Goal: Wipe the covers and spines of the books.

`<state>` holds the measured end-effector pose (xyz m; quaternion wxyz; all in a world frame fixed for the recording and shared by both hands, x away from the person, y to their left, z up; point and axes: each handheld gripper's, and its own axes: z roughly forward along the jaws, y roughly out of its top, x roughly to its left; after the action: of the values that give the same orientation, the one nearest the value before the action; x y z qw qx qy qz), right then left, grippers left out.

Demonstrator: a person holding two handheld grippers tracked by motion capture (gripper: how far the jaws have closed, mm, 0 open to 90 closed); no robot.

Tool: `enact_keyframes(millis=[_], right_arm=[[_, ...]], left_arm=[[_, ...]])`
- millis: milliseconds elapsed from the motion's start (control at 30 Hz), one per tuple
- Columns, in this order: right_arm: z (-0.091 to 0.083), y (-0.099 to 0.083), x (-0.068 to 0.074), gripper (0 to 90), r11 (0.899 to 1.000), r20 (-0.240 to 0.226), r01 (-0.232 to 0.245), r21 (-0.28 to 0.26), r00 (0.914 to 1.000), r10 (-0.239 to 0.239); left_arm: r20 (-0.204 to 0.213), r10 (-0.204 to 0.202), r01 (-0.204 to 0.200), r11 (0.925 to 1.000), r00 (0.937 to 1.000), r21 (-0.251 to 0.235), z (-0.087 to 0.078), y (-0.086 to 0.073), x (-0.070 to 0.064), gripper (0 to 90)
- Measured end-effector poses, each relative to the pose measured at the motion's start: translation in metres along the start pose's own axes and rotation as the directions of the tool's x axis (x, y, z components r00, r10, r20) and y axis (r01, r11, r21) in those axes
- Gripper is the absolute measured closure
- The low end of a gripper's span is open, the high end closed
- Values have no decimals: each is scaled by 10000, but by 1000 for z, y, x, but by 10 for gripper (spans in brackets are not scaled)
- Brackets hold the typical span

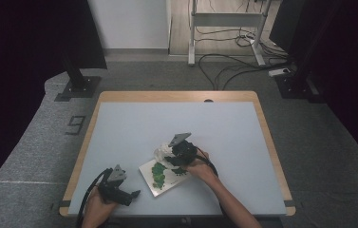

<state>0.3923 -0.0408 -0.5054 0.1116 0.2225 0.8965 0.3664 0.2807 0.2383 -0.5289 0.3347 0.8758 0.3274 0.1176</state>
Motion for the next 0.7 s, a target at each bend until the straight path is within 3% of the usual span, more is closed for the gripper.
enact_keyframes(millis=[700], right_arm=[[15, 16, 30, 557, 9987, -995, 349, -362, 9943, -384]], left_arm=[[0, -4, 4, 10000, 10000, -2, 0, 0, 0, 0]])
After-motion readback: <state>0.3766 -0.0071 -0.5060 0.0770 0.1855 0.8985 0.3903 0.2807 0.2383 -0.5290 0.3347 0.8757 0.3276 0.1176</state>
